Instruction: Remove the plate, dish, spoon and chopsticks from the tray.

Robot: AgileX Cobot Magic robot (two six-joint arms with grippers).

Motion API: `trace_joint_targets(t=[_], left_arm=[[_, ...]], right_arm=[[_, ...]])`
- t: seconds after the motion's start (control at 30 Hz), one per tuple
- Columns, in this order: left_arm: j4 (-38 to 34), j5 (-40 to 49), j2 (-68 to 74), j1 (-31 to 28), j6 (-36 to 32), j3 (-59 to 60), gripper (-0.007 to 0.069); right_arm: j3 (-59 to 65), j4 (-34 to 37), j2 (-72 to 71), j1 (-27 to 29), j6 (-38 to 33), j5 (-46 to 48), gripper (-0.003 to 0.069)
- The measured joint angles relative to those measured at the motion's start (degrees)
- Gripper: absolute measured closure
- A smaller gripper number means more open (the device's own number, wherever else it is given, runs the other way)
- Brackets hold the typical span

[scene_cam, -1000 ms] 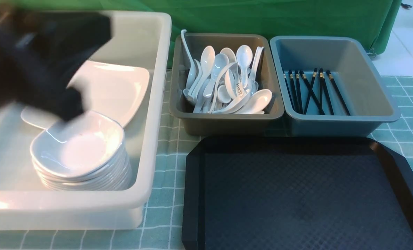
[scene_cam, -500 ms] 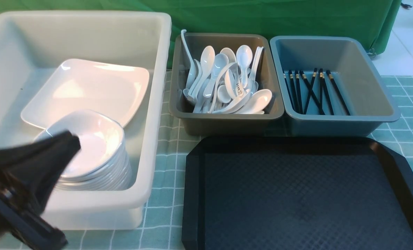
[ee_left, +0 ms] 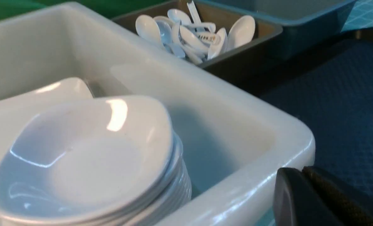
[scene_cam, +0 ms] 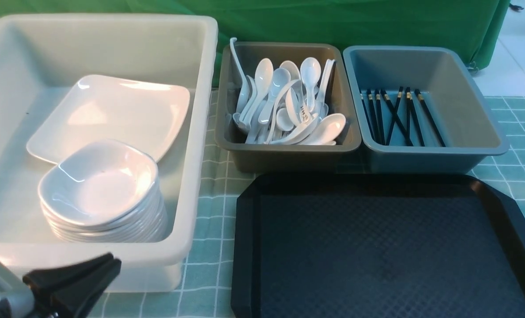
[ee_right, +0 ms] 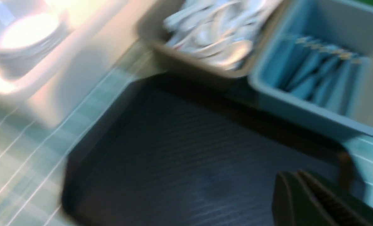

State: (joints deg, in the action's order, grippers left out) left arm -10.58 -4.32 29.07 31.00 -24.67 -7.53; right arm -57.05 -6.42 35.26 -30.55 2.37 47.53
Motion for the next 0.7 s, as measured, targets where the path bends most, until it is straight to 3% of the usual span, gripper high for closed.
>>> trace_joint_targets(t=[0.13,0.23,0.27,0.47,0.7], left_arm=[[0.0,0.3,0.0,0.0,0.0,2.4,0.0615],[0.0,1.23,0.0,0.0,0.0,2.87,0.0615],[0.0,1.47,0.0,0.0,-0.06,2.89,0.0615],[0.0,1.47,0.0,0.0,-0.3,2.94,0.0615],[0.0,1.47,0.0,0.0,-0.3,3.25,0.0615]], right_arm=[[12.25,4.51,-10.54,14.8,-10.25,-7.96,0.0642],[21.64,5.67,-15.86,20.7,-11.85,-14.26,0.0642],[31.72,6.03,-21.05,24.86,-12.32,-21.28,0.0643],[51.2,6.42,-31.14,27.43,-12.18,-33.86,0.0643],[57.37,6.42,-35.16,27.43,-7.9,-33.82,0.0643]])
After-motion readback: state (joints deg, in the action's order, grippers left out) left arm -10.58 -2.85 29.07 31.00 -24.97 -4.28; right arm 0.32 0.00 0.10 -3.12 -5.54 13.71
